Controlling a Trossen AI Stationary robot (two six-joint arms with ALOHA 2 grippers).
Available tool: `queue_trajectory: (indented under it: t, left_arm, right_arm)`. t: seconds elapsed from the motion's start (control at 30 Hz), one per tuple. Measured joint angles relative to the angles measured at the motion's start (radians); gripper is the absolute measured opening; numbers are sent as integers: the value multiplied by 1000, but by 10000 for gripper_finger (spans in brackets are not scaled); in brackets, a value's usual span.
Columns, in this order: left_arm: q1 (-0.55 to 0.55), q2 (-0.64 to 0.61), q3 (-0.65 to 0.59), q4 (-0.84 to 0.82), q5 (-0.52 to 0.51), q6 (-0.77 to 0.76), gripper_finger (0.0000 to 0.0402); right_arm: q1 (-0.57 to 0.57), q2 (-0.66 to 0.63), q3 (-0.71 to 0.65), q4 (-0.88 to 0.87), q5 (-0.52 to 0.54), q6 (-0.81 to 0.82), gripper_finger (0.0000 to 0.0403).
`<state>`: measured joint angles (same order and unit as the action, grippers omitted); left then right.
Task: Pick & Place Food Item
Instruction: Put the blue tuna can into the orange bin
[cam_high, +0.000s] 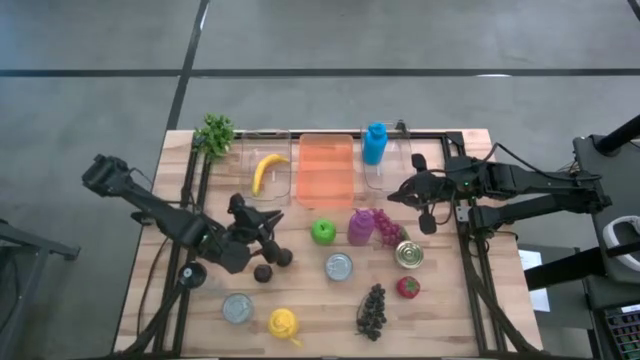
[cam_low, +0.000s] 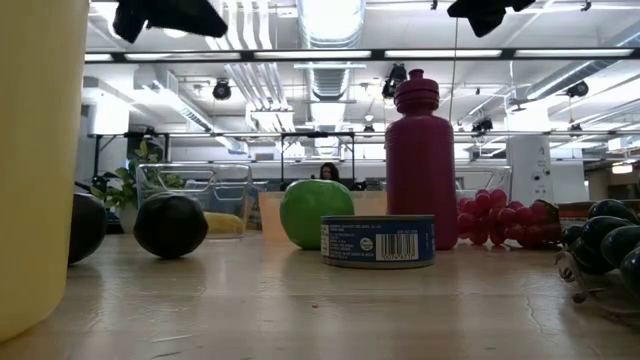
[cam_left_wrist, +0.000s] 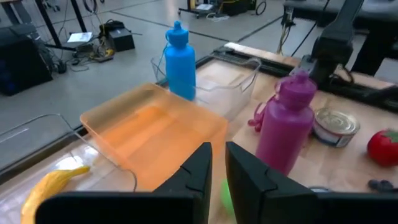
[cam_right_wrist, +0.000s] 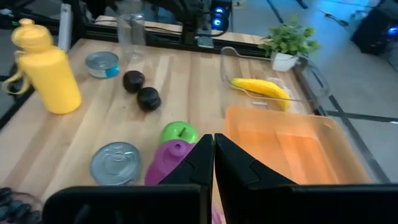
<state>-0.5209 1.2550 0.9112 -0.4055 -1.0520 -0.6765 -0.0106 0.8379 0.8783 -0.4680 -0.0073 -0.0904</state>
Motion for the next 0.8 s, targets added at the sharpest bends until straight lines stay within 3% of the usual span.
queue_trajectory:
  t: [0.33,0.8]
  left_arm:
    - [-2,15,-29,133,5,123,47]
    - [-2,15,-29,154,5,153,47]
  right_arm:
    - [4,2,0,0,-96,-31,8]
    - [26,29,0,-81,-104,-20,8]
